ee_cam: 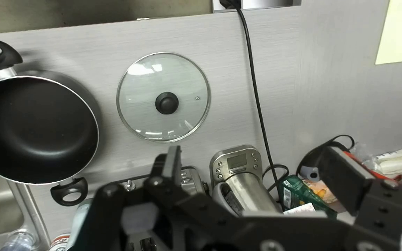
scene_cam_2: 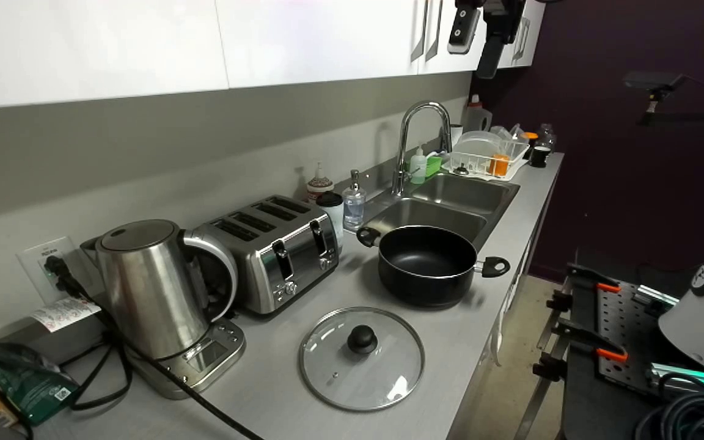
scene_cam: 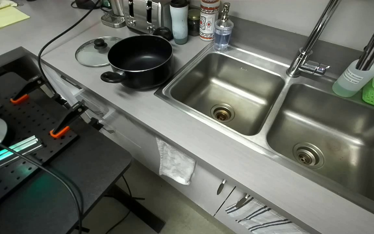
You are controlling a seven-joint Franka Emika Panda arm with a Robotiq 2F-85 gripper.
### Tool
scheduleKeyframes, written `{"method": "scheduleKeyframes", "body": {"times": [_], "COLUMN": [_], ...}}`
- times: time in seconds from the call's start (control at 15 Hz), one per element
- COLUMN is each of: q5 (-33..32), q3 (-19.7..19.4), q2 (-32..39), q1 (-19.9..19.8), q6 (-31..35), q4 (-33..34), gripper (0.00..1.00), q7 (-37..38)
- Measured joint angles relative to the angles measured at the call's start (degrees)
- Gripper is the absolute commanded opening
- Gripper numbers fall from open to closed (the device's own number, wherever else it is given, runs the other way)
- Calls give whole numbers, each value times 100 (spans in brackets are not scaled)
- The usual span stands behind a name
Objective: Put the glass lid on top of the black pot.
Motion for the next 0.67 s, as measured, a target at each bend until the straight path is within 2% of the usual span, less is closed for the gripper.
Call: {"method": "scheduleKeyframes", "body": {"times": [0.27, 0.67], "q5": [-68, -345], "q3": [55, 170], "q2": [147, 718], "q1": [-3, -10], "q6": [104, 598], "q4": [-57, -251], "gripper": [100, 100], "q7": [0, 0]}}
